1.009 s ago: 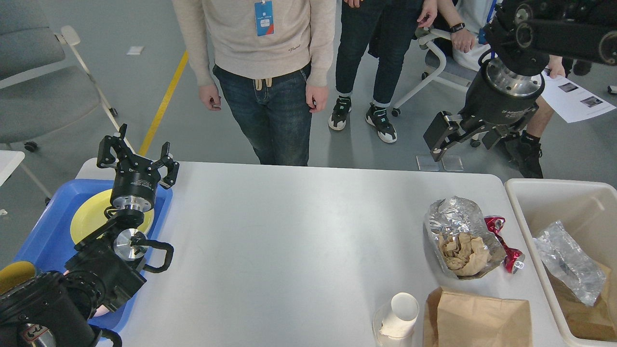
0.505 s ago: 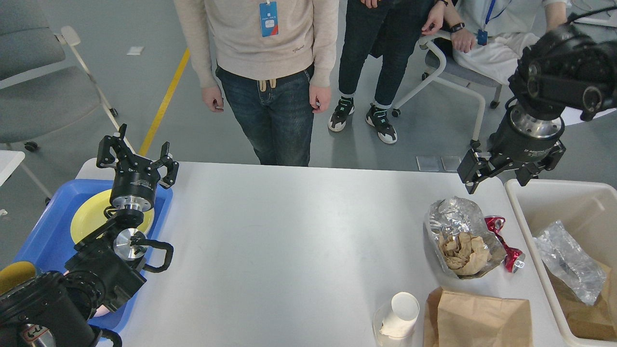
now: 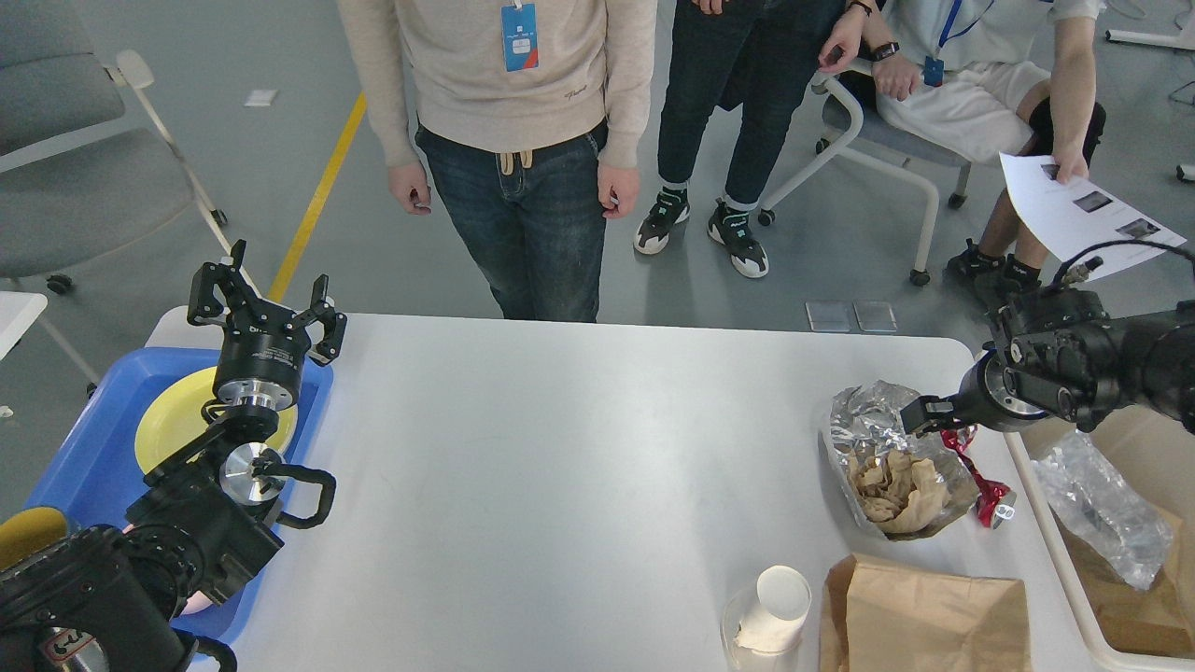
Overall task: Tidy desktop
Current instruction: 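Lower the right gripper and grasp the clear plastic snack bag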
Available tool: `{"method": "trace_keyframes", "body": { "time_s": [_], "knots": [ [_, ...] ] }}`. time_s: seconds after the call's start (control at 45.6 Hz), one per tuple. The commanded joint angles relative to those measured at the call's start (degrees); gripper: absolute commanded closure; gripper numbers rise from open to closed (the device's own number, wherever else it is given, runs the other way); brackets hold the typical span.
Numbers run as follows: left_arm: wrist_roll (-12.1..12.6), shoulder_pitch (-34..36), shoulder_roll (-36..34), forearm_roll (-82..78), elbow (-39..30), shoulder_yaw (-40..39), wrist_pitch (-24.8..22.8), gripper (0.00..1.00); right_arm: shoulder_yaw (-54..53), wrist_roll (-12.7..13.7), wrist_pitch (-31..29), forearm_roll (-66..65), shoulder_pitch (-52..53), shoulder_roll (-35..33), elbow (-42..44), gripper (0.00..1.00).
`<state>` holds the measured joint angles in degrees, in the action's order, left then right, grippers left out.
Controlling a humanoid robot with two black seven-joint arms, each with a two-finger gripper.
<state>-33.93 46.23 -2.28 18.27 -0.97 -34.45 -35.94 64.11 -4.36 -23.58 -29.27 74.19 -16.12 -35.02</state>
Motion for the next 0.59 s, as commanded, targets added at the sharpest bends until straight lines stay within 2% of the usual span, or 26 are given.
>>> {"method": "trace_keyframes", "body": {
  "time_s": [0.0, 0.154, 0.417, 0.483, 0.57],
  "knots": [
    [0.00, 0.01, 0.00, 0.01, 0.00, 0.00, 0.00, 0.03, -0.04, -0.04, 2.31, -0.26, -4.93, 1.71, 5.39, 0.00],
    [0.00, 0.01, 0.00, 0.01, 0.00, 0.00, 0.00, 0.03, -0.21, -0.21, 3.36, -0.26, -6.95, 2.32, 7.15, 0.01],
    [0.00, 0.01, 0.00, 0.01, 0.00, 0.00, 0.00, 0.03, -0.21, -0.21, 9.87, -0.26, -10.47, 3.38, 8.73, 0.04],
    [0.00, 0.01, 0.09, 0.01, 0.00, 0.00, 0.00, 0.03, -0.30, -0.21, 9.96, -0.26, -11.61, 3.90, 10.58, 0.15],
    [0.00, 0.01, 0.09, 0.01, 0.00, 0.00, 0.00, 0.03, -0.13, -0.21, 9.96, -0.26, -13.02, 4.70, 11.90, 0.35]
  ]
}}
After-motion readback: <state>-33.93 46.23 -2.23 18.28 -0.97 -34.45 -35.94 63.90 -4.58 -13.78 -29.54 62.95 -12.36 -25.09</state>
